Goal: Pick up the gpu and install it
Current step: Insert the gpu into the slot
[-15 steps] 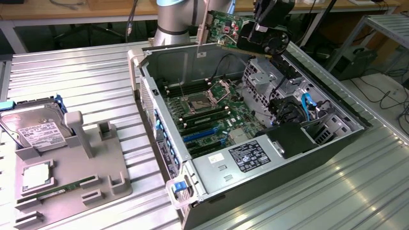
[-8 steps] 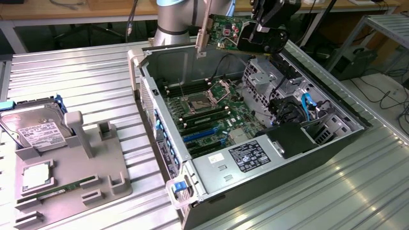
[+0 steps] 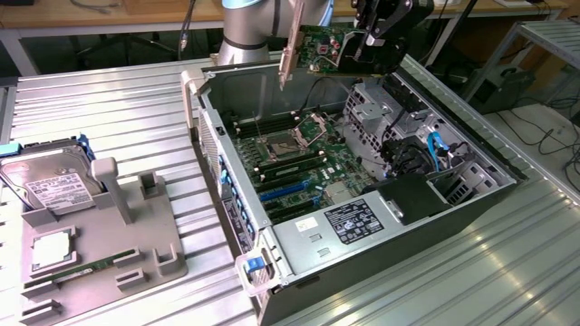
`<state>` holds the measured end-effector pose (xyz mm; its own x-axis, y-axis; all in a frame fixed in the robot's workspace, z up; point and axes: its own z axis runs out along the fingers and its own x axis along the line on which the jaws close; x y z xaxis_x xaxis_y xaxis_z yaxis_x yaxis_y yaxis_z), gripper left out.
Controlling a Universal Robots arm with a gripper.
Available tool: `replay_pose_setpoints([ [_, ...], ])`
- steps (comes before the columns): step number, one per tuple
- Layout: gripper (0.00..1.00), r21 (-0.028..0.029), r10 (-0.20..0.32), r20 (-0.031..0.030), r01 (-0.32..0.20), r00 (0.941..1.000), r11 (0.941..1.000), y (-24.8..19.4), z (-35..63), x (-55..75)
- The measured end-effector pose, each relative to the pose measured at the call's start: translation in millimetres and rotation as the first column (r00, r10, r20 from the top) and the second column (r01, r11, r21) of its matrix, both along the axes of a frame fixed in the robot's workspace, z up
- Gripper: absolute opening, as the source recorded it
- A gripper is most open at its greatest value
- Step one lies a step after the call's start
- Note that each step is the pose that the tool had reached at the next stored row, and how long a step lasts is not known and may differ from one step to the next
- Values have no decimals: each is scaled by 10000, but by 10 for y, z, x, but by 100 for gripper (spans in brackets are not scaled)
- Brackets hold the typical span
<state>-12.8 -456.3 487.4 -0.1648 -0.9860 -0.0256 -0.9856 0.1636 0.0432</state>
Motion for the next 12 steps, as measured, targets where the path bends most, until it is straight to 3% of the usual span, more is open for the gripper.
replay_pose_setpoints([
  [6,27,-7,673,9,-673,9977,9977,1,-7,0],
  [10,27,-69,683,197,-681,9975,9977,3,-23,0],
  [12,27,-74,683,216,-682,9974,9976,13,-45,1],
])
